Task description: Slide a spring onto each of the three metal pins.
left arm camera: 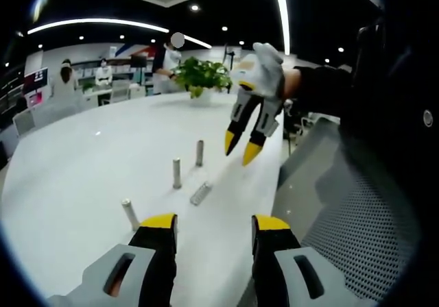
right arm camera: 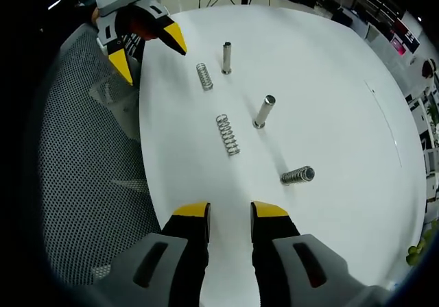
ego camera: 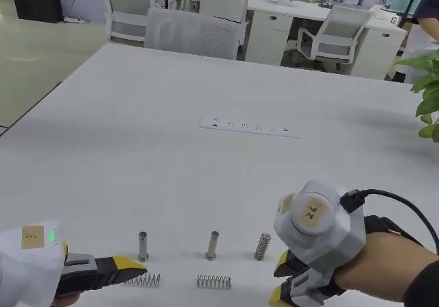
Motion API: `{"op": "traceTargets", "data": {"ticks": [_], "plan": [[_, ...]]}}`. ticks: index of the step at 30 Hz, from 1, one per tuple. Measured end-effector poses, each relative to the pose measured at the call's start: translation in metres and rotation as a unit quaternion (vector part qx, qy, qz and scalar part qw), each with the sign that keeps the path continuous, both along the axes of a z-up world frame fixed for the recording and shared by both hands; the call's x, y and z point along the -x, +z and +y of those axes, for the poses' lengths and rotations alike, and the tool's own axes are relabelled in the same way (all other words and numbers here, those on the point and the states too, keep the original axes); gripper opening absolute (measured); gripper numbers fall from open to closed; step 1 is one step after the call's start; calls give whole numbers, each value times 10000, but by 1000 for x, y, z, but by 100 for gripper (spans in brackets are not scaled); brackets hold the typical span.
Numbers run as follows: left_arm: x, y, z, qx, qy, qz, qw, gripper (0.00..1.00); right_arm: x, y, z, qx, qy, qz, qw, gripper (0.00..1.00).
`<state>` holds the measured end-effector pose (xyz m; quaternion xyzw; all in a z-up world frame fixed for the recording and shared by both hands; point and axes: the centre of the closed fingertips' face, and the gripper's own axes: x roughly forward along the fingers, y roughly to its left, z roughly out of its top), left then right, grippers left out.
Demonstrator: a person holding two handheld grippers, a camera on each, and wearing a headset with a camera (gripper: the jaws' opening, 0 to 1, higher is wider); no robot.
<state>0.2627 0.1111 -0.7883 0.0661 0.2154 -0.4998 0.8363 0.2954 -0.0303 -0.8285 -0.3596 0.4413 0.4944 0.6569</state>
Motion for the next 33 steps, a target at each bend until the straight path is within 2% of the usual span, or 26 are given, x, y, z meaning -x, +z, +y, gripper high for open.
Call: {"op": "traceTargets", "data": {"ticks": [19, 33], "plan": [[-1, 6, 0, 53, 49, -99, 9999, 37, 14, 7, 34, -58, 444, 38, 9990, 22], [-2, 6, 2, 89, 94, -99, 9999, 37, 9, 8, 54, -98, 702, 9, 9975, 23]]}}
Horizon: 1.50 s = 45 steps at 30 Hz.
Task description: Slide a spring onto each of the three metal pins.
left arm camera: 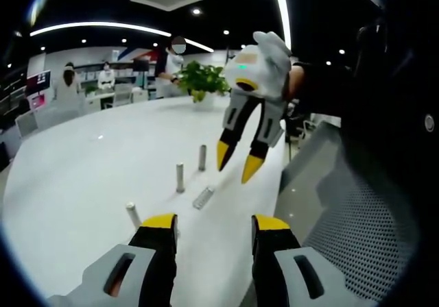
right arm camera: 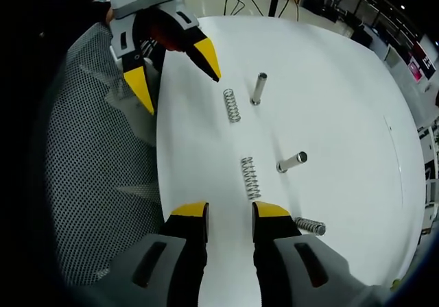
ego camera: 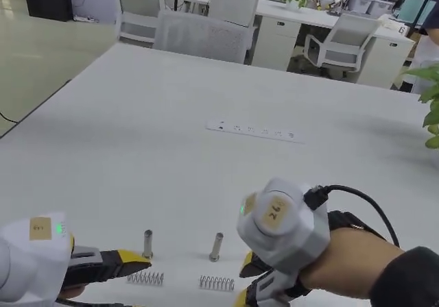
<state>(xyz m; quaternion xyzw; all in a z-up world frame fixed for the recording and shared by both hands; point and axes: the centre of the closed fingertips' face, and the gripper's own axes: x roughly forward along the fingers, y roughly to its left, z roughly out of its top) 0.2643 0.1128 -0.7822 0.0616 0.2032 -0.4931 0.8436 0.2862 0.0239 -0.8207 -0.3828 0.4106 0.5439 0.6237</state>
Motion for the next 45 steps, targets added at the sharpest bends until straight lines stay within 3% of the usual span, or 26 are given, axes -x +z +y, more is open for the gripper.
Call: {"op": "traceTargets", "data": {"ticks": [8, 24, 45], "plan": [[-1, -1, 1, -5, 36, 7, 10000, 37, -6, -6, 8, 43, 124, -6, 9999, 23], [-1, -3, 4, -33, 89, 62, 9999, 37, -23, -32, 8, 218, 251, 42, 9994, 18], [-4, -7, 7, -79, 178, 133, 9997, 36, -31, -47, 8, 284, 369, 117, 9988, 11]]}}
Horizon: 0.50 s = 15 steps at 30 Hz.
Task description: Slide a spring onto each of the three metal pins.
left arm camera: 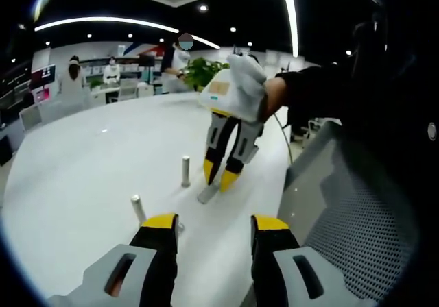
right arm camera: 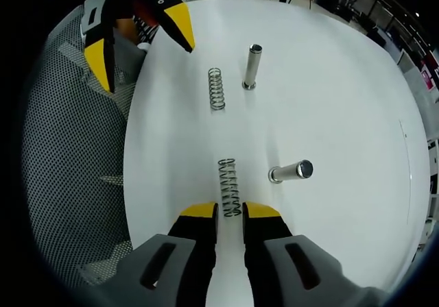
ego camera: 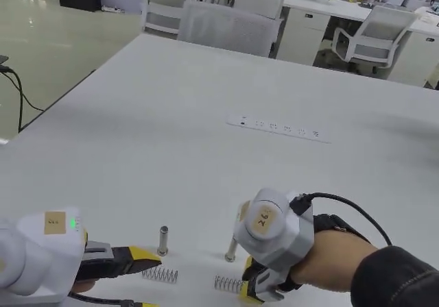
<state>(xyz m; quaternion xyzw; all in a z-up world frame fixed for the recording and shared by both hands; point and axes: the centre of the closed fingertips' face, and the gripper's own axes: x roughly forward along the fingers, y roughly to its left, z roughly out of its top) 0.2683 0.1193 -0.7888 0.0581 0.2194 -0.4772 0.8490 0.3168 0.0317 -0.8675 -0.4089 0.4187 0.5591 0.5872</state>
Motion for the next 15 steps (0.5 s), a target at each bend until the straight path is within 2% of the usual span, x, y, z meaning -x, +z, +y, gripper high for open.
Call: {"op": "traceTargets", "data": {"ticks": [15], "plan": [[0, -1, 0, -41, -3, -6, 10000, 36, -3, -1, 0, -2, 31, -67, 10000, 8]]}}
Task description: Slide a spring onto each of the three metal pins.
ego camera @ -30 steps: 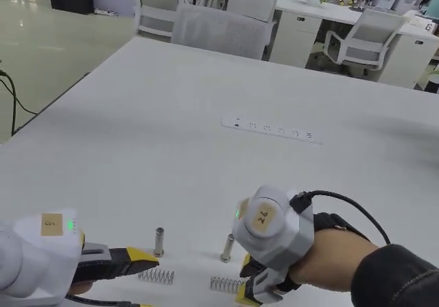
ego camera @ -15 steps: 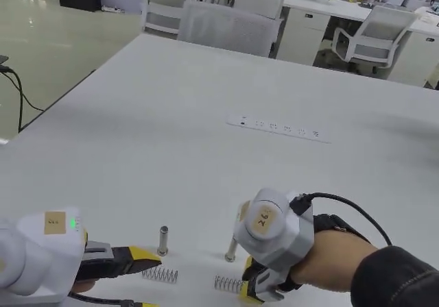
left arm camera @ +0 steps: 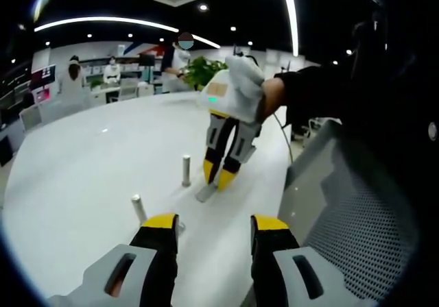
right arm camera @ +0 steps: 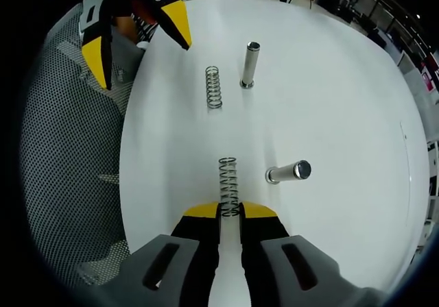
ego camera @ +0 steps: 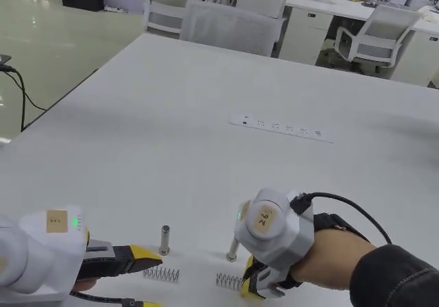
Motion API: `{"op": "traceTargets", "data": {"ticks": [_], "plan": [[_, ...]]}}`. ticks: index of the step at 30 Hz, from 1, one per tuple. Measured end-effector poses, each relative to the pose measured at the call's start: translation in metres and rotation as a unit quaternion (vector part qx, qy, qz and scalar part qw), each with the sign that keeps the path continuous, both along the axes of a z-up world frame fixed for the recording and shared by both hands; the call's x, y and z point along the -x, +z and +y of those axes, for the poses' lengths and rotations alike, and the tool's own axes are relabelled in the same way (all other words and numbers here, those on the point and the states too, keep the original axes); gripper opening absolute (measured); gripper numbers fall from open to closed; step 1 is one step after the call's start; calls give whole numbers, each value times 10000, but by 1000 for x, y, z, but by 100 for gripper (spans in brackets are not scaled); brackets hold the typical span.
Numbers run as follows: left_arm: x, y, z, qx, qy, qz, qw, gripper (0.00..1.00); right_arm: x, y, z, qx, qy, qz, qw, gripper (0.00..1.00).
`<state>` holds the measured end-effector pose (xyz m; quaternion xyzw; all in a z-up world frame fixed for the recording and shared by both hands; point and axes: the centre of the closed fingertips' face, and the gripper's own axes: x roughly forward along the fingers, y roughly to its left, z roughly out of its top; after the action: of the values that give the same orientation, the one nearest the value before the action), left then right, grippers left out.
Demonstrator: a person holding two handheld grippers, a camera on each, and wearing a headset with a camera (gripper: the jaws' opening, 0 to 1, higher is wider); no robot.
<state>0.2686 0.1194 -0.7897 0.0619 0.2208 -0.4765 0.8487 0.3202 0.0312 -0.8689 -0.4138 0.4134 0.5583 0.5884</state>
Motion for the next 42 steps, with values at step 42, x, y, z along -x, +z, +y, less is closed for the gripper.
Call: {"op": "traceTargets", "data": {"ticks": [42], "plan": [[-14, 21, -24, -205, -675, -313, 9970, 33, 31, 72, 28, -546, 417, -223, 9974, 7]]}}
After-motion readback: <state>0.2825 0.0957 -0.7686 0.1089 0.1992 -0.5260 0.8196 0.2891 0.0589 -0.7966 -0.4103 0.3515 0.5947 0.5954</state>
